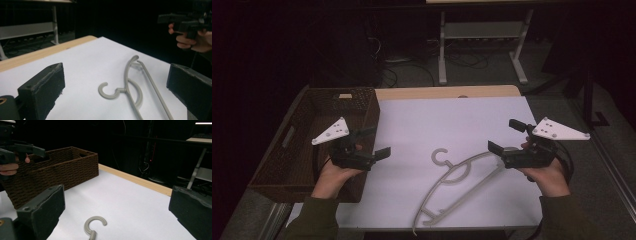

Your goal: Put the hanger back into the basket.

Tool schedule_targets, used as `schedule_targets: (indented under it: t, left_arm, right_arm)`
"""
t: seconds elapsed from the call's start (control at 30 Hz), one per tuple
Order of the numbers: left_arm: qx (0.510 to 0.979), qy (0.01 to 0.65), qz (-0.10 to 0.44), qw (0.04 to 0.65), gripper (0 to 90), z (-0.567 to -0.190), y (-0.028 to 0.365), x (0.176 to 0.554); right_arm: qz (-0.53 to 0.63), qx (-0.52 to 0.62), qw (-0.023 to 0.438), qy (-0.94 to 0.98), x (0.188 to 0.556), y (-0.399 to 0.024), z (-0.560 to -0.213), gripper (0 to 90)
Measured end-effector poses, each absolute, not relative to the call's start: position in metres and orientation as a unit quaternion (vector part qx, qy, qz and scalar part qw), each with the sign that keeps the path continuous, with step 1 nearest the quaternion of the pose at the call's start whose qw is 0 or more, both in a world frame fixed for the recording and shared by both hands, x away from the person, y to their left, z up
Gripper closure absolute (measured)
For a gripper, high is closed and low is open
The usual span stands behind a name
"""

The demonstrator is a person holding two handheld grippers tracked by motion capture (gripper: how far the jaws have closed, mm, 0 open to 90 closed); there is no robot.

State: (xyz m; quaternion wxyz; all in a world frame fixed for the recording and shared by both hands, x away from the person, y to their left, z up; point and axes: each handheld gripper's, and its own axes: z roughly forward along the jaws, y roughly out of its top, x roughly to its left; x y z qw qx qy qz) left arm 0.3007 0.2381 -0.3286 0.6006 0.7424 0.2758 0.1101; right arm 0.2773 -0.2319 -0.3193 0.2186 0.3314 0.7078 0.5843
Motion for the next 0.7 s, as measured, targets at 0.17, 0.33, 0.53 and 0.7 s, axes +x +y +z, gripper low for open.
schedule_targets:
  t: [0.17,0.33,0.53,0.7]
  left_arm:
    - [0.758,0.268,0.110,0.584,1.3,-0.330,0.225,0.299]
    - [0.773,0.260,0.105,0.570,1.3,-0.334,0.212,0.297]
    - [0.786,0.256,0.097,0.555,1.3,-0.339,0.202,0.296]
    - [0.798,0.257,0.090,0.538,1.4,-0.347,0.195,0.297]
  right_arm:
    - [0.579,0.331,0.219,0.712,0.277,-0.231,-0.320,0.2]
    - [0.571,0.333,0.216,0.719,0.277,-0.230,-0.322,0.2]
    - [0.553,0.334,0.210,0.734,0.279,-0.227,-0.323,0.2]
    - [0.532,0.334,0.200,0.752,0.281,-0.225,-0.327,0.2]
